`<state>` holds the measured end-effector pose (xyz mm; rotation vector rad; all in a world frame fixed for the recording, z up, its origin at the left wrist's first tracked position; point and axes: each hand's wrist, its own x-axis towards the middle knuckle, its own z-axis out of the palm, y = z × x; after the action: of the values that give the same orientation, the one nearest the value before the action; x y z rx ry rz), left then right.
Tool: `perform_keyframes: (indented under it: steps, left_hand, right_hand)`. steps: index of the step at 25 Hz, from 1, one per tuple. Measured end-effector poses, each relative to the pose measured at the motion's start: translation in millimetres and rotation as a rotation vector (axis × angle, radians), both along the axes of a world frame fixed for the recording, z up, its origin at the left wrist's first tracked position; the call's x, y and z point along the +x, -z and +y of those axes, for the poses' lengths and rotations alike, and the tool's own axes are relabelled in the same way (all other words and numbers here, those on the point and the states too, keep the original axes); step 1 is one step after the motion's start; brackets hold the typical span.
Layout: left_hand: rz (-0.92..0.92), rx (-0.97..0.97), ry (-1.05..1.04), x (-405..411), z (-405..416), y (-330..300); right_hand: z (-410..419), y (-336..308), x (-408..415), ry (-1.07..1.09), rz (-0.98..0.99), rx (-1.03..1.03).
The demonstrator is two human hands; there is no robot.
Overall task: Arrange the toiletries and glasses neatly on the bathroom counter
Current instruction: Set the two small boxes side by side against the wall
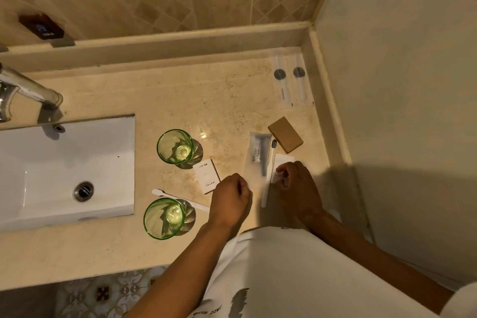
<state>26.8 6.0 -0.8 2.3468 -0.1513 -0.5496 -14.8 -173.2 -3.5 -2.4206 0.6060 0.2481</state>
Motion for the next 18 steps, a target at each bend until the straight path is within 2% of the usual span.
perform_keyframes:
  steps: [5, 7, 12, 18]
  left_hand:
    - [-0.017, 0.021, -0.019, -5, 13, 0]
    - [0.004, 0.022, -0.03, -4, 18, 0]
    - [0.046, 0.038, -0.067, -12, 22, 0]
    - [-0.064, 0.056, -0.093, -12, 23, 2]
  right_hand:
    - [4, -4, 11, 0.086, -0.024, -0.146]
    - [8, -3, 13, 0.103, 0.038, -0.212]
    - [9, 8, 11, 0.094, 0.106, -0.133]
    - [9, 4, 6, 0.093, -0.046, -0.081]
